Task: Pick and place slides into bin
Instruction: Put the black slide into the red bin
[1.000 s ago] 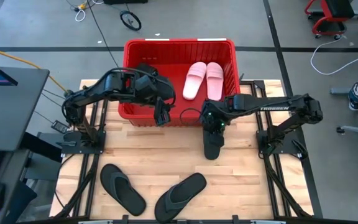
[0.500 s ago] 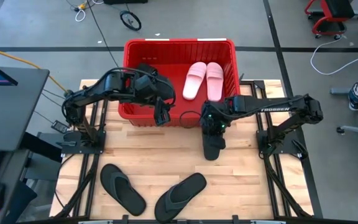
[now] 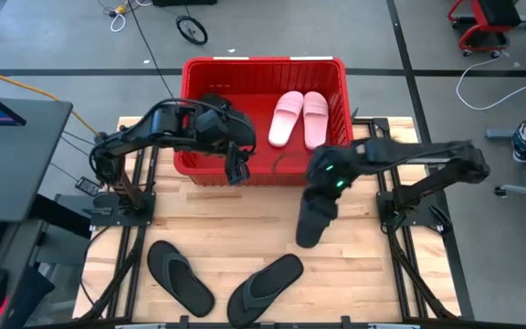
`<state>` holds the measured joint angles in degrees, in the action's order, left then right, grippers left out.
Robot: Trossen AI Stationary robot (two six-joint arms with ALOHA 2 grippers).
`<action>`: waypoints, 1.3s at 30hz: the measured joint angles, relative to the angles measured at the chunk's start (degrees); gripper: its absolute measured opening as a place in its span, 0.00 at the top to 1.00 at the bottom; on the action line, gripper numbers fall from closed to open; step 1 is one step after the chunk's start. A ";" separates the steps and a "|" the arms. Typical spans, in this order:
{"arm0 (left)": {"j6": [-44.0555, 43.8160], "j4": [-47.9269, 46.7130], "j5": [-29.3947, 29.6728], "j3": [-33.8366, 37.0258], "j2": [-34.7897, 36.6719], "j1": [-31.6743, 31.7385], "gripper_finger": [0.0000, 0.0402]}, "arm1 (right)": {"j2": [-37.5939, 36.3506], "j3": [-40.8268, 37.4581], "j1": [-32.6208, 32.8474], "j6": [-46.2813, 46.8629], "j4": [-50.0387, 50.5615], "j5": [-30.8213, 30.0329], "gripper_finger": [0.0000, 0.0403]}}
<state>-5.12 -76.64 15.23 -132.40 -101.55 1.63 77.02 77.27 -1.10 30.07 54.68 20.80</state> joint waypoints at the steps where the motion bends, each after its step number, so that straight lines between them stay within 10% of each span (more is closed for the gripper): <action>1: -0.32 0.01 0.00 -0.02 0.33 0.00 0.71 | -1.20 1.41 -0.04 0.71 -0.11 -0.10 0.98; 9: -4.71 1.26 0.25 -0.04 4.45 0.15 0.77 | -4.35 18.40 -2.76 -1.03 -9.85 -5.43 0.98; 20: -8.10 5.90 7.41 -0.04 7.97 7.69 0.83 | 14.41 42.20 -24.56 -20.00 -1.41 -5.95 0.98; 39: -1.24 4.67 3.80 -0.02 7.79 17.88 0.82 | 48.39 44.35 -41.50 -28.73 -9.58 3.32 0.98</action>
<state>-6.36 -71.97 19.03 -132.42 -93.76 19.51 125.40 121.62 -42.60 1.33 45.10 24.12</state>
